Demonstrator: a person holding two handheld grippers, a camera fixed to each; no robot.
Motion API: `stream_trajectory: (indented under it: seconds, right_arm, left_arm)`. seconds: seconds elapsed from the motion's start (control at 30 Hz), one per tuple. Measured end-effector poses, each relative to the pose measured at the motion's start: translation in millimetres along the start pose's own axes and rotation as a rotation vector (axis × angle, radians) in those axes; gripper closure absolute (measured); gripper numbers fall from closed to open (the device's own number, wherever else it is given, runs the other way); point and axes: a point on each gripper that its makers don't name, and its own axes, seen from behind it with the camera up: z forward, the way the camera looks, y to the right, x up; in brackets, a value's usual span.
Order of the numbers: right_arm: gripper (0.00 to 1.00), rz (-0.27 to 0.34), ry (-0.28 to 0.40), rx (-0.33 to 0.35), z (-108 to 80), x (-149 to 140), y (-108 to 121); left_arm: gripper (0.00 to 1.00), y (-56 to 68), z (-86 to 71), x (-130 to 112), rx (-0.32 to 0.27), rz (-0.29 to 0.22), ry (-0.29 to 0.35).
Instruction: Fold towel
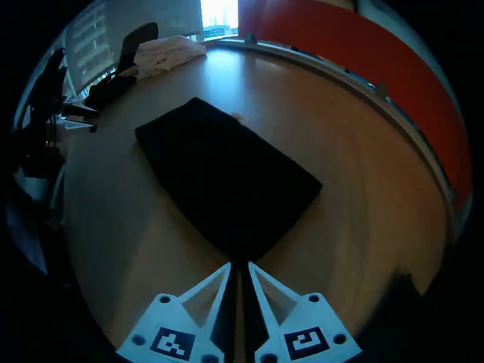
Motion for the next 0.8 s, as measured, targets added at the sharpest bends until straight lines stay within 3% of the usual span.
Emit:
stream_trajectory:
  seconds: [0.43,0.8]
  right_arm:
    - [0.96,0.017,0.063,-0.033,-22.7,21.3,5.8]
    - [0.96,-0.036,0.116,-0.072,-52.2,50.0,15.6]
  left_arm:
    - [0.08,-0.8,-4.1,5.3,0.002,0.006,0.014]
    - [0.08,-0.8,-10.6,8.8,0.003,0.006,0.023]
